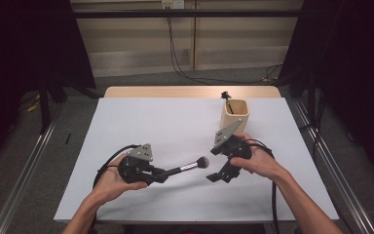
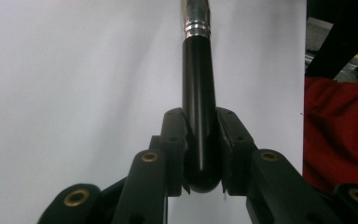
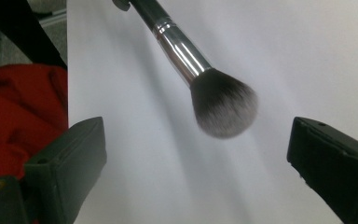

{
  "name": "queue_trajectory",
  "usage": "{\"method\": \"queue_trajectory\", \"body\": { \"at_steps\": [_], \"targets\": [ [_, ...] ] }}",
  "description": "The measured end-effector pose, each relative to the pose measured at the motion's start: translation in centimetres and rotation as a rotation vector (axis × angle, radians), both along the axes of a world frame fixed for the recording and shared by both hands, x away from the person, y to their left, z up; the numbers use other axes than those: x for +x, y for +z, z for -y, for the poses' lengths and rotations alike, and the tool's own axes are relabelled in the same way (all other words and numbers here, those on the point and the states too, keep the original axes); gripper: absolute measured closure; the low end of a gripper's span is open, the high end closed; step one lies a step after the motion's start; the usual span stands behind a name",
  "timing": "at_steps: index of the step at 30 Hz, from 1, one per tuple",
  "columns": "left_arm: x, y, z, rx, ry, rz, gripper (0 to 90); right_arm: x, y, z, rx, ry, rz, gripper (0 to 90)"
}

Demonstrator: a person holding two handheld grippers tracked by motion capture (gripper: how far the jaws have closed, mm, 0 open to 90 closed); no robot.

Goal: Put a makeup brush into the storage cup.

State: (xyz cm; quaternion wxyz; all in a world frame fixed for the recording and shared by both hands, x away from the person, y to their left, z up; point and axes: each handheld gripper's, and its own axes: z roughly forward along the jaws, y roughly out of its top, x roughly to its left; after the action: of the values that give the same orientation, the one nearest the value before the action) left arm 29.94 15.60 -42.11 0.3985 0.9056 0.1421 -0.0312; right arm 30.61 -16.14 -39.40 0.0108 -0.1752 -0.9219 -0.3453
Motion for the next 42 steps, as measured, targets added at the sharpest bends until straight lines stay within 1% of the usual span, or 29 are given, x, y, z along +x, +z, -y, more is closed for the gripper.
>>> {"method": "queue_trajectory", "body": {
  "at_steps": [1, 3, 4, 5, 6, 8, 10, 12, 13, 15, 17, 19, 21, 23, 24, 26, 28, 29, 30, 31, 32, 34, 35, 36, 38, 40, 42],
  "targets": [
    [0.0, 0.0, -0.2, -0.001, -0.004, 0.001, 74.7, 0.0, 0.0, 0.3, 0.007, -0.014, 0.001, 4.8],
    [-0.2, -0.1, -0.3, -0.020, 0.016, -0.001, 74.8, -0.1, 0.1, 0.8, 0.012, -0.047, 0.015, 5.9],
    [-0.2, -0.1, -0.4, -0.020, 0.014, 0.004, 74.7, -0.2, 0.1, 1.0, 0.019, -0.055, 0.016, 5.2],
    [-0.2, -0.1, -0.5, -0.022, 0.034, 0.015, 74.7, -0.2, 0.0, 1.2, 0.023, -0.060, 0.017, 4.7],
    [-0.2, -0.1, -0.7, -0.026, 0.039, 0.017, 74.7, -0.3, -0.1, 1.4, 0.030, -0.066, 0.015, 4.6],
    [-0.3, -0.1, -1.0, -0.044, 0.051, 0.015, 74.7, -0.3, -0.2, 1.7, 0.048, -0.065, 0.024, 4.3],
    [-0.4, -0.1, -1.2, -0.065, 0.055, 0.010, 74.7, -0.5, -0.4, 1.9, 0.054, -0.061, 0.040, 5.3],
    [-0.6, -0.1, -1.4, -0.067, 0.059, 0.017, 74.7, -0.7, -0.6, 2.1, 0.074, -0.056, 0.045, 4.9],
    [-0.7, -0.1, -1.4, -0.070, 0.063, 0.022, 74.7, -0.8, -0.7, 2.2, 0.080, -0.059, 0.044, 4.6],
    [-0.7, -0.2, -1.6, -0.090, 0.067, 0.019, 74.7, -1.0, -0.7, 2.5, 0.084, -0.072, 0.068, 4.7],
    [-0.8, -0.3, -1.6, -0.105, 0.081, 0.022, 74.7, -1.1, -0.9, 2.7, 0.109, -0.076, 0.075, 4.3],
    [-0.8, -0.3, -1.6, -0.110, 0.084, 0.029, 74.7, -1.2, -1.0, 2.8, 0.126, -0.087, 0.088, 4.3],
    [-0.9, -0.4, -1.7, -0.129, 0.082, 0.032, 74.7, -1.4, -1.3, 2.9, 0.142, -0.096, 0.086, 4.9],
    [-0.9, -0.5, -1.7, -0.147, 0.086, 0.031, 74.7, -1.7, -1.4, 2.9, 0.177, -0.108, 0.067, 4.4],
    [-0.9, -0.6, -1.7, -0.153, 0.087, 0.035, 74.7, -1.8, -1.5, 2.9, 0.191, -0.112, 0.072, 5.2],
    [-0.9, -0.7, -1.7, -0.172, 0.090, 0.039, 74.7, -2.1, -1.6, 2.9, 0.214, -0.112, 0.065, 6.2],
    [-0.9, -0.7, -1.8, -0.192, 0.095, 0.053, 74.7, -2.2, -1.8, 3.0, 0.230, -0.121, 0.053, 6.3],
    [-0.9, -0.7, -1.9, -0.202, 0.094, 0.059, 74.7, -2.3, -1.9, 3.0, 0.240, -0.116, 0.047, 6.7],
    [-1.0, -0.7, -1.9, -0.218, 0.098, 0.064, 74.7, -2.4, -2.0, 3.0, 0.246, -0.114, 0.034, 6.7],
    [-1.0, -0.6, -2.0, -0.229, 0.101, 0.064, 74.6, -2.5, -2.0, 2.9, 0.251, -0.122, 0.031, 6.6],
    [-1.0, -0.6, -2.0, -0.235, 0.101, 0.065, 74.7, -2.5, -2.1, 2.9, 0.257, -0.135, 0.039, 6.7],
    [-1.1, -0.7, -2.1, -0.248, 0.104, 0.069, 74.6, -2.6, -2.2, 2.9, 0.266, -0.133, 0.040, 7.0],
    [-1.1, -0.7, -2.1, -0.253, 0.106, 0.073, 74.6, -2.7, -2.3, 2.8, 0.267, -0.136, 0.048, 7.0],
    [-1.1, -0.8, -2.1, -0.258, 0.108, 0.078, 74.6, -2.8, -2.3, 2.7, 0.274, -0.144, 0.053, 7.2],
    [-1.1, -0.8, -2.1, -0.264, 0.110, 0.093, 74.6, -2.9, -2.4, 2.5, 0.288, -0.139, 0.053, 7.3],
    [-1.1, -0.7, -2.2, -0.277, 0.107, 0.091, 74.6, -3.0, -2.4, 2.3, 0.300, -0.156, 0.070, 7.4],
    [-1.2, -0.6, -2.1, -0.296, 0.112, 0.096, 74.6, -3.2, -2.6, 2.1, 0.328, -0.161, 0.077, 7.7]
  ]
}}
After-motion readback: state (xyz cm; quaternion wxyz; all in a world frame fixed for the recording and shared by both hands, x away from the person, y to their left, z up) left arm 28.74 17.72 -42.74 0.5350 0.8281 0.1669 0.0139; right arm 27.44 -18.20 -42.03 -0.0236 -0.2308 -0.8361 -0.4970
